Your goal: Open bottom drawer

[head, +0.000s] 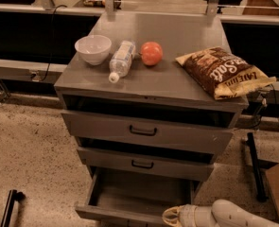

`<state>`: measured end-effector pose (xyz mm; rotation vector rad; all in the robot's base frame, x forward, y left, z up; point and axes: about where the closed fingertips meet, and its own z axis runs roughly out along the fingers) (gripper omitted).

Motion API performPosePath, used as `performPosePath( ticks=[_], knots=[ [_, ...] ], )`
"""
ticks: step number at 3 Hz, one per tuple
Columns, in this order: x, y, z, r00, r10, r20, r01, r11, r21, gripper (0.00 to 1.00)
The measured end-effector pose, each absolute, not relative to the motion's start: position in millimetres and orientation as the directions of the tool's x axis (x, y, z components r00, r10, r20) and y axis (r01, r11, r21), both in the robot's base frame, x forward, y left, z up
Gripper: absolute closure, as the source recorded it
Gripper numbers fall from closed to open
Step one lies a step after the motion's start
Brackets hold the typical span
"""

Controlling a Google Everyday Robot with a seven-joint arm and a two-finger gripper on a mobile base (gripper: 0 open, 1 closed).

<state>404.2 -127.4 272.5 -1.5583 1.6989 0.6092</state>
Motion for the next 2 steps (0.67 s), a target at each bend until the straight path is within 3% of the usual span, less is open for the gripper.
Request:
performPosePath(
  ticks=[1,2],
  knots=[
    [419,-139,267,-0.006,-0.662,-0.75,-0.961,0.212,-0.179,1.0],
    [417,-119,262,0.037,-0.654,-0.755,-0.976,0.138,-0.168,1.0]
  ],
)
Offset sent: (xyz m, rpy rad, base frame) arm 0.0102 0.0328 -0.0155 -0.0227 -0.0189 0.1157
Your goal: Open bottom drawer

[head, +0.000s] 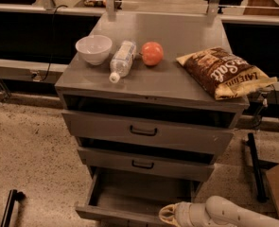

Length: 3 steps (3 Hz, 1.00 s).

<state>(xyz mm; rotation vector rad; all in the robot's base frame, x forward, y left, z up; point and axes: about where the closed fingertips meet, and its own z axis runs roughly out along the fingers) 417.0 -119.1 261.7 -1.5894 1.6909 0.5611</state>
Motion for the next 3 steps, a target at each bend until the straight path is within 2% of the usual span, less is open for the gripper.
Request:
performPosePath(
  ticks=[1,3],
  knots=[
    [415.0,-77.2,242.1,0.103,-0.657,-0.746,-0.978,0.07,-0.197,1.0],
    [413.9,-73.5,233.7,0.098,-0.654,-0.75,-0.982,0.058,-0.179,1.0]
  ],
)
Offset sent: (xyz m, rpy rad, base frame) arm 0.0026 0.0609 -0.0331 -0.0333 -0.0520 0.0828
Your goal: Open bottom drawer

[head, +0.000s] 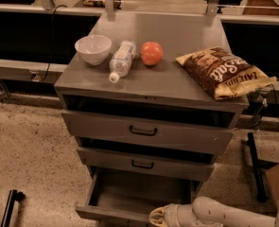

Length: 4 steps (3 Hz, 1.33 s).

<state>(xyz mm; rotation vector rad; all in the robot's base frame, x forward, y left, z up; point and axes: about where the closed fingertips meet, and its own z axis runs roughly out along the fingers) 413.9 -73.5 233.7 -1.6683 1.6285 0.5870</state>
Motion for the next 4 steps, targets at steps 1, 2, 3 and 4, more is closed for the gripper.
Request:
performPosePath(
  ticks=[1,2,3,4],
  knots=[
    [420,-77,225,0.091,-0.648,-0.756,-0.978,0.086,-0.191,1.0],
    [423,-76,209,0.081,-0.654,-0.752,-0.972,0.114,-0.204,1.0],
    [426,-74,205,0.082,-0.665,-0.743,-0.967,0.126,-0.22,1.0],
    [426,-74,206,0.082,-0.665,-0.743,-0.967,0.126,-0.22,1.0]
  ],
)
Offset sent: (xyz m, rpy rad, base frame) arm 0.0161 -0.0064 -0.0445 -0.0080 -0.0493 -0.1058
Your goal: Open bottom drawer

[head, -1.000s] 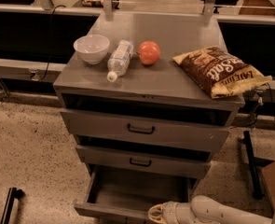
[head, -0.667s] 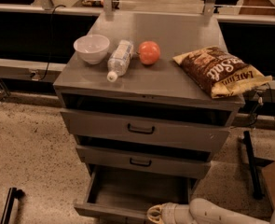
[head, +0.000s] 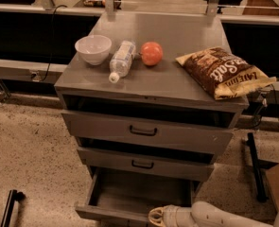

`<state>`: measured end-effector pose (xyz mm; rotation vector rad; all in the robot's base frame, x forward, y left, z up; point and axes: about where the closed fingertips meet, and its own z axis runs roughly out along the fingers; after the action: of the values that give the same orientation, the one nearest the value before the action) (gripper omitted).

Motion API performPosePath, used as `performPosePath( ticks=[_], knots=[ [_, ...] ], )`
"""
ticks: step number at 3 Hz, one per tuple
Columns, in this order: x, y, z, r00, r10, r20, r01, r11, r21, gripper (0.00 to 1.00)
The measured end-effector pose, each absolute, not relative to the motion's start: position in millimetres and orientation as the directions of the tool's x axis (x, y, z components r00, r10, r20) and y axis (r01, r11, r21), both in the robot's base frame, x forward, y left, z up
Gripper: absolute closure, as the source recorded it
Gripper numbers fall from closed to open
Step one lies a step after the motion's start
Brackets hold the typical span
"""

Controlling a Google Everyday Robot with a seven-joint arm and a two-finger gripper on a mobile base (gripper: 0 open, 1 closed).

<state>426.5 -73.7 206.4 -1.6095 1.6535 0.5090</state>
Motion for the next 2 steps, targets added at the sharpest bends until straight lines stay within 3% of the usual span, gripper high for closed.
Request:
performPosePath(
  ticks=[2],
  knots=[
    [438,-100,241,0.084,-0.634,-0.769,-0.931,0.225,-0.287,1.0]
  ],
)
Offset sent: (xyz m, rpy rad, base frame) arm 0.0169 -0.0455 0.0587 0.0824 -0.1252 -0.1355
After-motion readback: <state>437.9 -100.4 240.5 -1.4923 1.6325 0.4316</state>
